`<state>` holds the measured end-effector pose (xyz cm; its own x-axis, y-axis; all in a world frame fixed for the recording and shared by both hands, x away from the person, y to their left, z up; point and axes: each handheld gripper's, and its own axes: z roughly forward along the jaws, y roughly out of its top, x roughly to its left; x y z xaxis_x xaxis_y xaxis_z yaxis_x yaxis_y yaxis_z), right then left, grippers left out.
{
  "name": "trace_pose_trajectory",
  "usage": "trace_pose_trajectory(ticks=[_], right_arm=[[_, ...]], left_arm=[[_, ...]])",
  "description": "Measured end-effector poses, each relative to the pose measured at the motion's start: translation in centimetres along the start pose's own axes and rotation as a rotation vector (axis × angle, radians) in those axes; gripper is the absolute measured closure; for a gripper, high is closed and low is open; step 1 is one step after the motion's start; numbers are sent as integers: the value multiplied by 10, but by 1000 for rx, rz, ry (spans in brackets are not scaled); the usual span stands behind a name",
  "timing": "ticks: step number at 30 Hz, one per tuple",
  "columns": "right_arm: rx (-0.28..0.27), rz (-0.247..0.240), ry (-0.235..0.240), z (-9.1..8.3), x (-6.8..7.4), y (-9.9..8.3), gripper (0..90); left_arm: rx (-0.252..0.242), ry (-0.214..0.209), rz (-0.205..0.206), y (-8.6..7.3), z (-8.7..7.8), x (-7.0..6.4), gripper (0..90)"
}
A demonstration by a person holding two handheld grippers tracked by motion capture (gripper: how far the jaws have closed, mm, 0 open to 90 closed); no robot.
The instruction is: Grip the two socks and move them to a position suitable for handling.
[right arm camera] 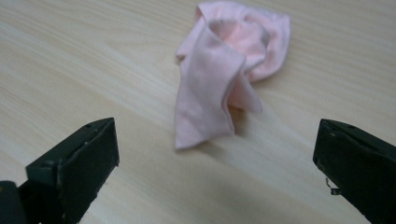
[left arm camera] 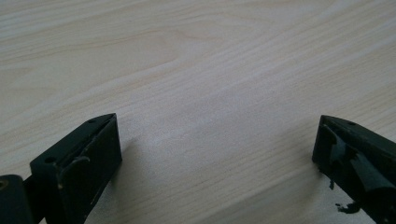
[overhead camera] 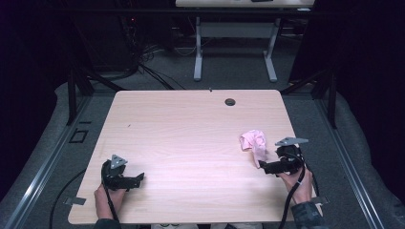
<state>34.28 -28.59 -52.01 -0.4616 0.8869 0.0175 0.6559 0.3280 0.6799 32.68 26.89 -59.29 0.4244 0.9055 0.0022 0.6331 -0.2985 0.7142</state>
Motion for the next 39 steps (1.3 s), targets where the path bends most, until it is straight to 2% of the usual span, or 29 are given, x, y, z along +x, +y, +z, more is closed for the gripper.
trace_pose_trajectory(ticks=[2,4,7,8,9,10,11,13,15,16,17,18,20,21,24,30,32,33,34,39], right_arm=[[8,-5,3,3,1,5,9],[6,-10,7,16,2,16,58],[30,-11,-17,32,2,23,137],[30,-11,-17,32,2,23,137],[46,0,-33,41,0,25,179],[46,0,-33,41,0,25,179],[63,17,-35,48,-2,25,277],[75,35,-22,53,-5,23,330],[76,46,-14,56,-6,21,468],[82,45,-15,57,-6,20,492],[73,49,-15,58,-6,19,555],[73,49,-15,58,-6,19,555],[78,58,-4,58,-6,17,647],[64,63,5,56,-7,16,718],[36,67,12,50,-7,15,773],[-8,68,32,31,-6,18,790],[-35,67,57,17,-3,21,790],[-35,67,57,17,-3,21,790],[-48,62,80,9,0,22,790],[-73,31,141,-4,17,25,790]], left_arm=[[-1,0,-1,0,0,0,12],[0,1,0,0,0,0,12],[-1,0,-1,0,0,0,13],[-1,0,-1,0,0,0,12],[-1,0,-1,0,0,0,12],[-1,0,-1,0,0,0,12],[0,0,0,0,0,0,13],[-1,0,-1,0,0,0,13],[-1,0,-1,0,0,0,13],[0,0,0,0,0,0,13],[0,0,0,0,0,0,13],[0,0,0,0,0,0,13],[0,0,0,0,0,0,13],[-1,0,0,0,0,0,13],[-1,0,-1,0,0,0,13],[0,-1,-1,0,0,0,13],[-1,0,-1,0,0,0,13],[-1,0,-1,0,0,0,13],[-1,-1,-1,0,0,0,13],[0,0,-1,0,0,0,13]])
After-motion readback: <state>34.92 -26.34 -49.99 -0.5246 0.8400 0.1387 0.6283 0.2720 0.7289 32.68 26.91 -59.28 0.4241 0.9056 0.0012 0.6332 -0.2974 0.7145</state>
